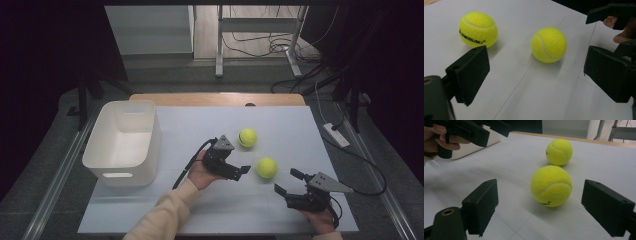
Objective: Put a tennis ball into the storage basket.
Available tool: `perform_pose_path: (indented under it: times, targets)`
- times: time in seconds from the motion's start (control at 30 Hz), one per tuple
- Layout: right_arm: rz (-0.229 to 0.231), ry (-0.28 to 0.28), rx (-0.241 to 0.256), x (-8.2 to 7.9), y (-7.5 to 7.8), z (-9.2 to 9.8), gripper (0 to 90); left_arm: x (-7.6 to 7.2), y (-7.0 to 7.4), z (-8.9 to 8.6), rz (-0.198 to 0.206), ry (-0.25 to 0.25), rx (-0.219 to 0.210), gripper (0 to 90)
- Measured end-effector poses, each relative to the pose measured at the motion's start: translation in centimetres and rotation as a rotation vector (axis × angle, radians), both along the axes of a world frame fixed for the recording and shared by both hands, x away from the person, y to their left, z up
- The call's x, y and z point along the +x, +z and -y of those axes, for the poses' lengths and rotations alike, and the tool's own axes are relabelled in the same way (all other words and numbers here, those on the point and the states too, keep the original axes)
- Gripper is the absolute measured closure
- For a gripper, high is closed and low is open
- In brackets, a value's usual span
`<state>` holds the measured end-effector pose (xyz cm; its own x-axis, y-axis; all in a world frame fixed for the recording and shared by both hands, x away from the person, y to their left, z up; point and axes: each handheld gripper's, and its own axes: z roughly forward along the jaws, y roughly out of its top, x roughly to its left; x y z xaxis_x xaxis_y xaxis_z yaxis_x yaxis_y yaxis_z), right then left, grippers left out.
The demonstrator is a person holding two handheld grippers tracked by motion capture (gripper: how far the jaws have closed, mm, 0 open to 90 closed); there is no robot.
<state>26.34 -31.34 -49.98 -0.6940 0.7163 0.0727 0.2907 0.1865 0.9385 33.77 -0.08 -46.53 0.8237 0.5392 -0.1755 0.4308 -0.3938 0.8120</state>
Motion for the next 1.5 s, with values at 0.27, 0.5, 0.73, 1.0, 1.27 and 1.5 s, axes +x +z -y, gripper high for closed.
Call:
perform_pose_path:
  times: [0.27, 0.5, 0.73, 1.0, 1.27, 1.5]
  targets:
    - [0.014, 0.0, 0.005, -0.1, 0.1, 0.0, 14.1, 0.4, 0.1, 0.7, -0.007, -0.003, 0.002, 7.6]
    - [0.017, 0.0, 0.01, -0.1, 0.1, 0.0, 14.0, 0.9, 0.0, 1.3, -0.017, -0.024, -0.006, 7.4]
    - [0.022, 0.002, 0.016, -0.4, 0.2, 0.0, 14.0, 1.1, -0.1, 2.2, -0.004, -0.031, 0.02, 7.4]
    - [0.024, -0.006, 0.027, -0.4, 0.3, 0.1, 13.9, 1.7, -0.7, 3.2, -0.011, -0.05, 0.019, 7.4]
    - [0.034, -0.007, 0.03, -0.5, 0.5, -0.1, 13.9, 2.1, -1.7, 4.4, -0.036, -0.061, 0.024, 7.4]
    - [0.04, -0.003, 0.037, -0.5, 0.6, -0.1, 13.9, 2.5, -2.2, 4.8, -0.044, -0.068, 0.039, 7.4]
